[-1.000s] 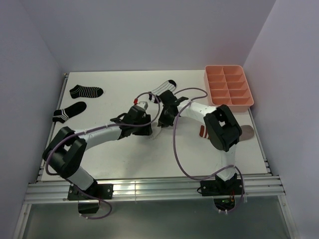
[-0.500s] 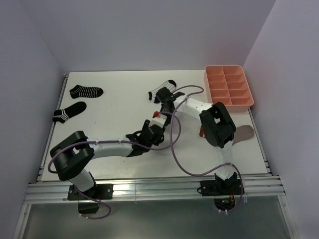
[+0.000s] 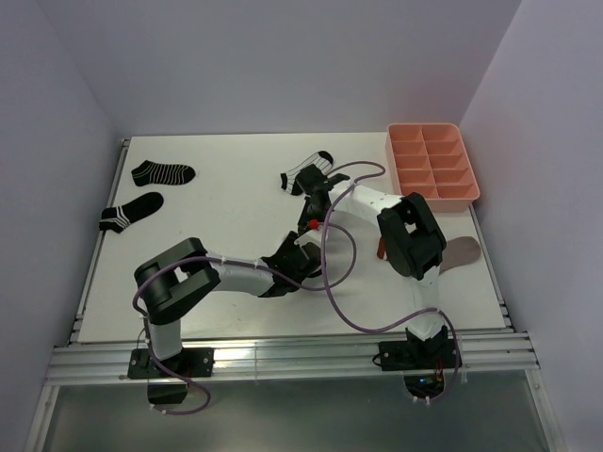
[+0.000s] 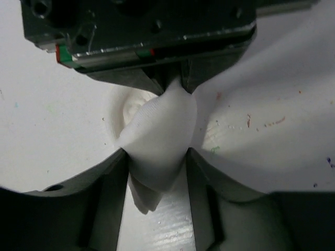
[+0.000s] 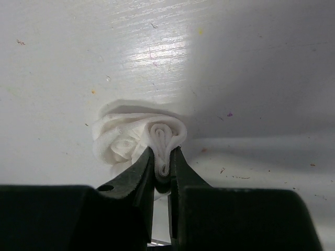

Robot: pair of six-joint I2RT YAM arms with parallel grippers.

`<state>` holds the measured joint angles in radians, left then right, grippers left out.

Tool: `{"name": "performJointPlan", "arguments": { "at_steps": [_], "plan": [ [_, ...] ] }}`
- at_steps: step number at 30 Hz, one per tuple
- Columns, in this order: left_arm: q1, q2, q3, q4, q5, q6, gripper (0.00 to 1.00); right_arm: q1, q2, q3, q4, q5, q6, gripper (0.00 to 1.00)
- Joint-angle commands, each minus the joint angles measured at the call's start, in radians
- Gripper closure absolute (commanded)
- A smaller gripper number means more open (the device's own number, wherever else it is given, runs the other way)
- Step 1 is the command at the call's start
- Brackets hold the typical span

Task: Roll the socks
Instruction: Roll the sock at the center of the board.

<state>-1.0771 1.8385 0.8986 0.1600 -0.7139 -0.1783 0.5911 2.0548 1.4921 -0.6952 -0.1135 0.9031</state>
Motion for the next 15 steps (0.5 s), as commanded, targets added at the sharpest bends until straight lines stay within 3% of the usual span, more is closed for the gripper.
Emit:
{"name": "performJointPlan", "arguments": {
  "at_steps": [1,4,6,7,13,15],
  "plan": [
    [-0.007,0.068,0.037,-0.019,0.039,-0.009,0.57,0.009,0.045,-0.049,-0.035,0.014,-0.021,1.0],
    [-0.007,0.071,0.034,-0.049,0.082,-0.046,0.72,0.009,-0.017,-0.108,0.078,-0.038,-0.02,1.0],
    [-0.006,0.059,0.028,-0.082,0.112,-0.07,0.82,0.009,-0.045,-0.16,0.17,-0.064,-0.009,0.95],
    [-0.006,0.038,0.025,-0.095,0.134,-0.084,0.99,0.009,-0.079,-0.177,0.195,-0.063,-0.003,0.85],
    [0.029,-0.082,-0.006,-0.157,0.29,-0.179,0.99,-0.007,-0.223,-0.295,0.388,-0.043,0.031,0.49],
    [0.065,-0.113,-0.024,-0.194,0.362,-0.219,0.99,-0.019,-0.266,-0.343,0.455,-0.028,0.048,0.42]
  ]
}}
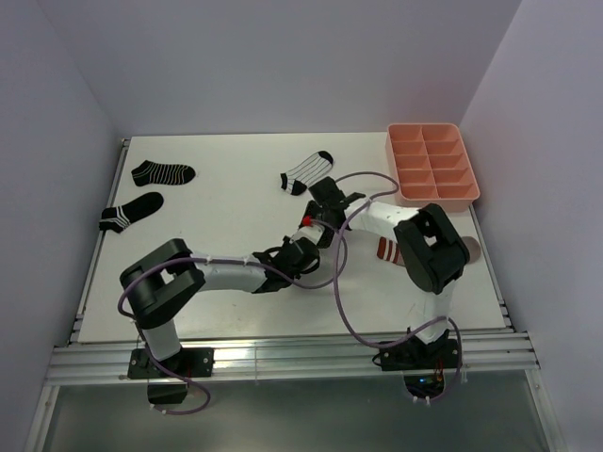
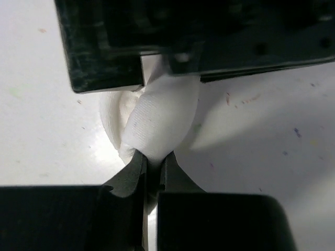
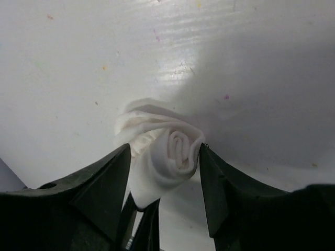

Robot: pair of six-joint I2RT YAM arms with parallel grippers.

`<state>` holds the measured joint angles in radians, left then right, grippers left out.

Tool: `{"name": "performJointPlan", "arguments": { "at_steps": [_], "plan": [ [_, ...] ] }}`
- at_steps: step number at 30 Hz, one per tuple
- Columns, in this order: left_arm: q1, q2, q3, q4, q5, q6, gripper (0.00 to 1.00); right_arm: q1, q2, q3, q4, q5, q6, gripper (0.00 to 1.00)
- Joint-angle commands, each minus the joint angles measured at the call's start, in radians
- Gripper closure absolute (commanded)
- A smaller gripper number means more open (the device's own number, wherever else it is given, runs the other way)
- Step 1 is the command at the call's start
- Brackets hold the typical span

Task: Roll the socks
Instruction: Roll the sock at the center of the board, then pick up the sock at the center of the board.

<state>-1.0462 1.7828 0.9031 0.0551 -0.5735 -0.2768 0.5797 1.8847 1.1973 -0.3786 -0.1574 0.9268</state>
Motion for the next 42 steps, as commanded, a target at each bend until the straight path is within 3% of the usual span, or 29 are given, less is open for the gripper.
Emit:
{"name": "performJointPlan", "arguments": {
  "at_steps": [1,7,8,11,15,20,33,42],
  "plan": [
    [0.05,-0.083,-0.03,-0.095,0.26,-0.139,0.99,-0.011,-0.143,-0.068,0.167,0.036,0.029,0.37],
    [0.21,-0.163,-0.09,-0.074,0.564,-0.26,0.99,-0.029,-0.343,-0.267,0.375,0.104,0.078,0.27],
    [0.259,-0.164,-0.092,-0.067,0.658,-0.292,0.99,-0.032,-0.363,-0.316,0.409,0.108,0.084,0.27],
    [0.342,-0.145,-0.089,-0.064,0.768,-0.34,0.99,-0.037,-0.409,-0.384,0.477,0.104,0.092,0.27],
    [0.388,-0.077,-0.046,-0.084,0.904,-0.381,0.99,-0.035,-0.426,-0.456,0.53,0.093,0.121,0.27],
    [0.416,-0.02,-0.013,-0.093,0.971,-0.426,0.99,-0.021,-0.411,-0.541,0.606,0.078,0.168,0.27],
    [0.42,0.087,0.04,-0.135,1.015,-0.464,0.99,0.02,-0.24,-0.521,0.664,0.085,0.247,0.31],
    [0.425,0.139,0.033,-0.09,1.126,-0.509,0.99,0.02,-0.176,-0.463,0.607,0.078,0.225,0.44]
  ]
}}
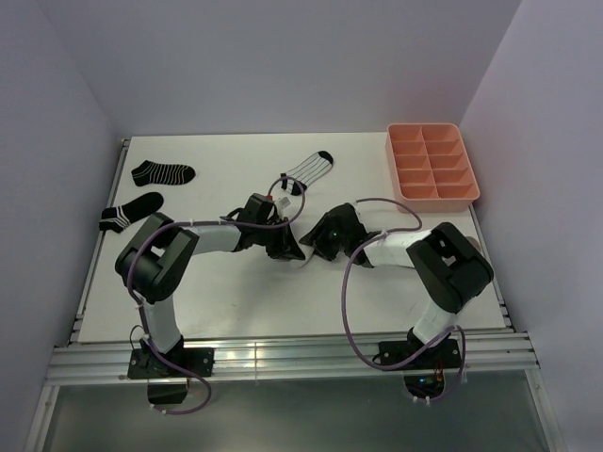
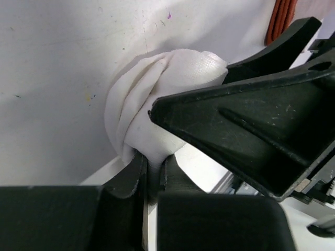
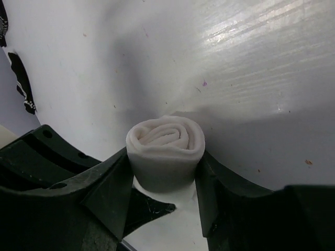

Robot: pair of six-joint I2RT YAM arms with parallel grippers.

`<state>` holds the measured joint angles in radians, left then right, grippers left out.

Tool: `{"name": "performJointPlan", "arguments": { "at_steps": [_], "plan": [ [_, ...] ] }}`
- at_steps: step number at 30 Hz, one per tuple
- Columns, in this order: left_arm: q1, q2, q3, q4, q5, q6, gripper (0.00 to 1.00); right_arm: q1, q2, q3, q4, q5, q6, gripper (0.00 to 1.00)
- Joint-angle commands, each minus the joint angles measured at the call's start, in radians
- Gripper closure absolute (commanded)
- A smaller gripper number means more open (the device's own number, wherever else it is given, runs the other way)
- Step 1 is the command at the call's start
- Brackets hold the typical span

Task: Roll the socks
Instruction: Pick up the sock at the center of the board.

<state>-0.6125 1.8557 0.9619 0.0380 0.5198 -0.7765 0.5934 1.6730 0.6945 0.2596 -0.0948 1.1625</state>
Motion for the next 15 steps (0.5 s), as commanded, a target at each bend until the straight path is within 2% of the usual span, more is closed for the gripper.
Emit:
{"name": "performJointPlan", "arguments": {
  "at_steps": [1,2,3,6,8,9,11,14,15],
  "plan": [
    [-0.009,0.068,-0.028,-0.067,0.039,-0.012,0.99,0.008,0.037,0.045,-0.036,0.012,-0.012,0.46],
    [-0.006,0.072,-0.029,-0.064,0.043,-0.017,0.99,0.008,0.04,0.06,-0.052,0.013,-0.021,0.48],
    [-0.006,0.08,-0.028,-0.058,0.051,-0.018,0.99,0.006,0.044,0.068,-0.075,0.015,-0.029,0.58],
    [-0.003,0.099,-0.031,-0.047,0.078,-0.024,0.99,0.006,0.042,0.083,-0.091,0.01,-0.053,0.72],
    [0.002,0.105,-0.04,-0.017,0.098,-0.036,0.99,0.006,0.042,0.089,-0.092,-0.008,-0.066,0.79],
    [0.005,0.112,-0.043,-0.012,0.105,-0.04,0.99,0.006,0.041,0.089,-0.097,-0.011,-0.075,0.89],
    [0.017,0.117,-0.054,0.005,0.115,-0.05,0.99,0.006,0.033,0.097,-0.117,0.0,-0.104,0.99],
    [0.034,0.106,-0.078,0.026,0.112,-0.058,0.89,0.006,0.005,0.118,-0.206,0.038,-0.15,1.0],
    [0.037,0.1,-0.086,0.025,0.103,-0.055,0.79,0.006,0.001,0.129,-0.229,0.053,-0.162,1.0]
  ]
}}
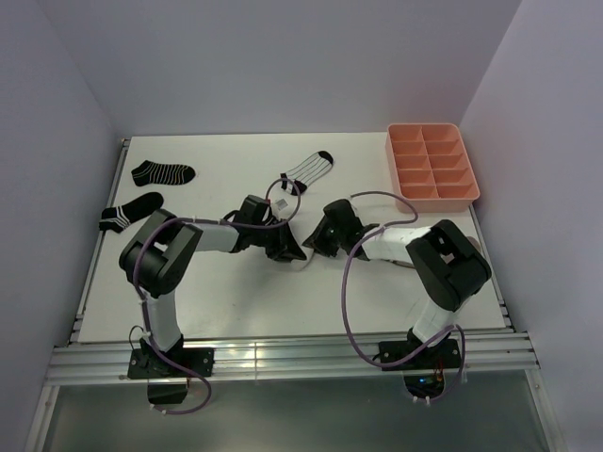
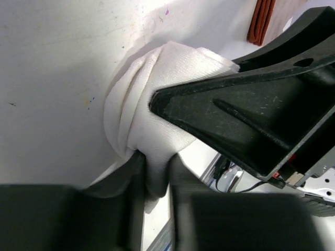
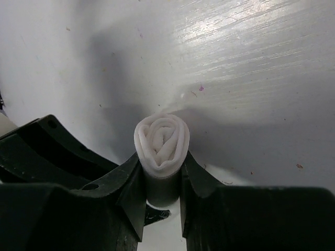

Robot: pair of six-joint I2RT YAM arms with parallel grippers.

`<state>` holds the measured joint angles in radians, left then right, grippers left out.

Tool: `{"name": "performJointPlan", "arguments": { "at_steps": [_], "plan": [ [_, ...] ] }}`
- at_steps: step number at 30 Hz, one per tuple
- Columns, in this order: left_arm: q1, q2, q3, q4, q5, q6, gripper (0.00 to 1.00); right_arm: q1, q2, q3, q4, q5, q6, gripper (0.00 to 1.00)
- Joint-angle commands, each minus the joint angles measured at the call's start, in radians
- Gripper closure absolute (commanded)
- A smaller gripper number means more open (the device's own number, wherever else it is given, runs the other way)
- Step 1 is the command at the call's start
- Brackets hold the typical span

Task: Roll the socks
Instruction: Pick up the sock at the center of the board.

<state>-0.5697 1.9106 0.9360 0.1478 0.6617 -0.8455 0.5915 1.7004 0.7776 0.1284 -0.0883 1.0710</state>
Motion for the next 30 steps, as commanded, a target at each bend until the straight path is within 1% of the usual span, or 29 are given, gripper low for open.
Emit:
{"name": "performJointPlan", "arguments": {
  "at_steps": [1,2,3,5,6,9,13,19,21,25,26,27,29,30],
  "plan": [
    [-0.004,0.036,-0.06,-0.1,-0.051,0.026,0.73,0.008,-0.033,0.073,-0.12,0.058,-0.083,1.0],
    [-0.004,0.012,-0.06,-0.109,-0.082,0.034,0.68,0.008,-0.036,0.09,-0.188,0.085,-0.107,1.0],
    [-0.004,-0.005,-0.062,-0.116,-0.097,0.042,0.6,0.008,-0.041,0.11,-0.216,0.087,-0.121,1.0],
    [-0.004,-0.059,-0.06,-0.145,-0.14,0.066,0.53,0.008,-0.036,0.169,-0.278,0.14,-0.163,1.0],
    [-0.004,-0.079,-0.057,-0.177,-0.189,0.075,0.47,0.008,-0.033,0.189,-0.346,0.153,-0.172,1.0],
    [-0.004,-0.158,-0.054,-0.23,-0.263,0.106,0.41,0.008,-0.013,0.262,-0.448,0.186,-0.204,1.0],
    [-0.001,-0.261,-0.052,-0.266,-0.394,0.134,0.39,0.007,0.011,0.354,-0.552,0.208,-0.226,1.0],
    [-0.001,-0.399,-0.04,-0.306,-0.519,0.169,0.38,-0.009,0.064,0.465,-0.69,0.206,-0.244,1.0],
    [-0.001,-0.471,-0.057,-0.301,-0.569,0.174,0.38,-0.018,0.065,0.483,-0.725,0.199,-0.244,1.0],
    [0.008,-0.645,-0.089,-0.309,-0.695,0.198,0.36,-0.079,0.035,0.537,-0.768,0.173,-0.253,1.0],
    [0.011,-0.718,-0.094,-0.329,-0.727,0.206,0.36,-0.094,0.024,0.552,-0.785,0.17,-0.253,1.0],
    [0.014,-0.754,-0.091,-0.342,-0.796,0.213,0.32,-0.111,0.016,0.566,-0.808,0.165,-0.256,1.0],
    [0.027,-0.842,-0.079,-0.399,-0.852,0.238,0.3,-0.169,-0.001,0.61,-0.834,0.163,-0.258,1.0],
    [0.033,-0.866,-0.057,-0.425,-0.917,0.243,0.26,-0.189,-0.007,0.641,-0.86,0.165,-0.258,1.0]
  ]
}}
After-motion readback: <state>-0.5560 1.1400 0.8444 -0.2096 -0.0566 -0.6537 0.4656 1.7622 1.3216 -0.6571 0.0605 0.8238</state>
